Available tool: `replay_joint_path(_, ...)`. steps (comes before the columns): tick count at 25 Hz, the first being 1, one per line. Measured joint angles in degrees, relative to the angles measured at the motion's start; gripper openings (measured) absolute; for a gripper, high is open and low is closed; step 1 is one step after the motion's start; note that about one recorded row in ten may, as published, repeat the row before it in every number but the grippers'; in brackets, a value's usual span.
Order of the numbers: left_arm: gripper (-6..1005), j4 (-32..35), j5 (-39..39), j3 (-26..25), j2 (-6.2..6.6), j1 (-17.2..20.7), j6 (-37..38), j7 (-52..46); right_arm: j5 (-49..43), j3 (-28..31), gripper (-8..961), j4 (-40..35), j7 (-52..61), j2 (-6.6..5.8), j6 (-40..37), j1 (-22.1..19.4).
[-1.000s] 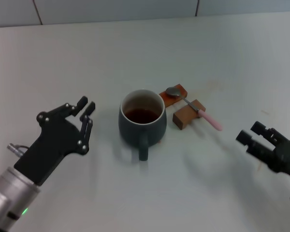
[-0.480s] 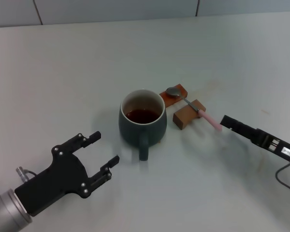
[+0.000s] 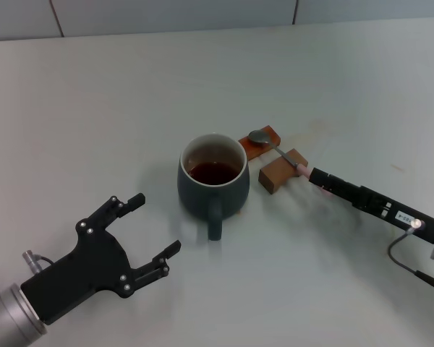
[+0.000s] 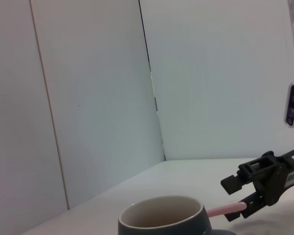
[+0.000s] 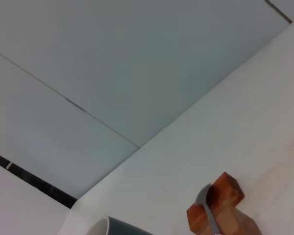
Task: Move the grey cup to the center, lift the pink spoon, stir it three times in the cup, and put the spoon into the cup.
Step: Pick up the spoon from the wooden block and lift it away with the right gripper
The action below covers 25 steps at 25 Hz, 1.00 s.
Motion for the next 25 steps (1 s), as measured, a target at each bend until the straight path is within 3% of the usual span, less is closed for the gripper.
replay_joint_path(18, 842, 0.29, 0.12, 0.43, 0.07, 0.14, -0.09, -0.10, -2.90, -0.09, 651, -0.42, 2.33, 0.46, 3.16, 1.35)
replay_joint_path(23, 841, 0.29, 0.12, 0.40, 0.07, 0.21, -0.09, -0.10, -2.95, -0.09, 409, -0.82, 2.08, 0.58, 3.13, 1.16)
replay_joint_path(25, 841, 0.29, 0.11, 0.40, 0.07, 0.25, -0.08, -0.10, -2.95, -0.04, 247, -1.15, 1.94, 0.73, 3.14, 0.97)
